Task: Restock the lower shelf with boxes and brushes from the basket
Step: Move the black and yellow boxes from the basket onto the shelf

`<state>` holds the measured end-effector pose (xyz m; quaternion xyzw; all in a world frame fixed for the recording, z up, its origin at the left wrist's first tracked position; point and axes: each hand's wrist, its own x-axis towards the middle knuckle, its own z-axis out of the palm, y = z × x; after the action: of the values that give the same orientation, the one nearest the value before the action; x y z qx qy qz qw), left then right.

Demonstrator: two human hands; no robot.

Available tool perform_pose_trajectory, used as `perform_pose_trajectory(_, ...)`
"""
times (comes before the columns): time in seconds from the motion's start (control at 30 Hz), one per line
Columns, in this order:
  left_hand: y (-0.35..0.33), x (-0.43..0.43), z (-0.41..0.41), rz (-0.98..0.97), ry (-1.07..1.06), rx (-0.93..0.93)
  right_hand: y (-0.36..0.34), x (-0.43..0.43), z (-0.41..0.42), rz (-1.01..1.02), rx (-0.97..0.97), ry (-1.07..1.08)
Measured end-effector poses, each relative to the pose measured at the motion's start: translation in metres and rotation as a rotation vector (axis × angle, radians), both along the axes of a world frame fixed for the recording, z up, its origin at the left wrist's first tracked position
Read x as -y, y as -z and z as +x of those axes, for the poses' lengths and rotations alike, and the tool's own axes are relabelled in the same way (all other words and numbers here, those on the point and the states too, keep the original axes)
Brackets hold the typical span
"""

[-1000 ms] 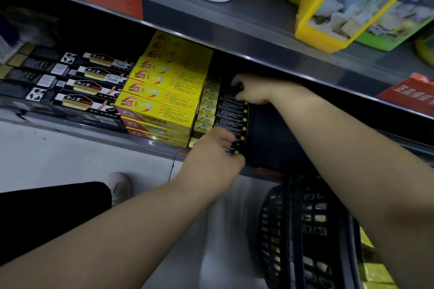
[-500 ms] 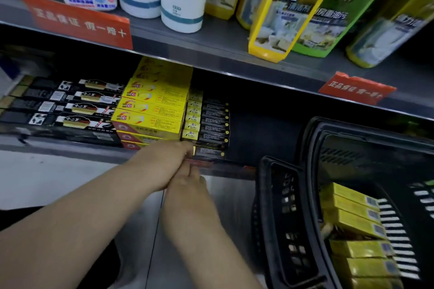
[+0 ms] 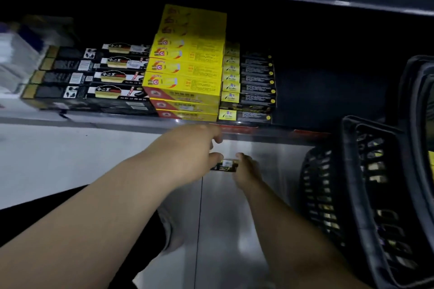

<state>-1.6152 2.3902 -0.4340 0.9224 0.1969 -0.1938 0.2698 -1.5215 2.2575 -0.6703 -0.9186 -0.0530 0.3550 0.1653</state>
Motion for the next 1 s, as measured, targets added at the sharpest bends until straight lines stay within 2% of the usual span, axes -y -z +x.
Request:
perform_pose_trajectory(0.1,0.001,-0.002,-0.003,-0.002,-0.034,-0.003,0.018,0.000,-0.004,-0.228,0.139,-0.512)
perform_pose_trajectory(0.2,0.002,-0.001,-0.002,-0.004,-0.029,-0.035,0.026,0.009,-0.018,-0.276,0.293,-0.691)
perform_pose_trajectory(0.23,0.002,-0.001,-0.002,-0.007,-0.023,-0.051,0.027,0.013,-0.022,-0.253,0.291,-0.664)
perform_pose_trajectory(0.3,0.002,-0.001,0.000,-0.002,-0.016,-0.078,0.014,0.017,-0.025,-0.015,0.118,-0.364)
perform_pose_trajectory(0.37,0.003,-0.001,0.003,0.023,-0.014,-0.086,-0.016,0.012,-0.027,0.423,-0.227,0.045)
perform_pose_trajectory(0.43,0.004,0.000,0.005,0.034,-0.042,-0.088,-0.059,0.007,-0.031,0.824,-0.561,0.319)
perform_pose_trajectory(0.5,0.005,0.002,0.007,-0.027,-0.098,-0.121,-0.093,0.006,-0.036,1.153,-0.802,0.422)
perform_pose_trajectory(0.57,0.003,0.006,0.009,-0.161,-0.119,-0.146,-0.123,0.006,-0.039,1.326,-0.912,0.408)
perform_pose_trajectory(0.67,0.000,0.009,0.009,-0.293,-0.142,-0.059,-0.154,0.006,-0.038,1.357,-0.852,0.414)
perform_pose_trajectory(0.8,-0.002,0.007,0.011,-0.325,-0.253,0.009,-0.165,0.011,-0.024,1.180,-0.467,0.394)
perform_pose_trajectory(0.9,0.000,0.010,0.011,-0.386,-0.284,-0.014,-0.169,0.012,-0.018,1.269,-0.557,0.475)
perform_pose_trajectory(1.0,-0.002,0.014,0.011,-0.363,-0.203,-0.039,-0.170,0.004,-0.024,1.320,-0.590,0.528)
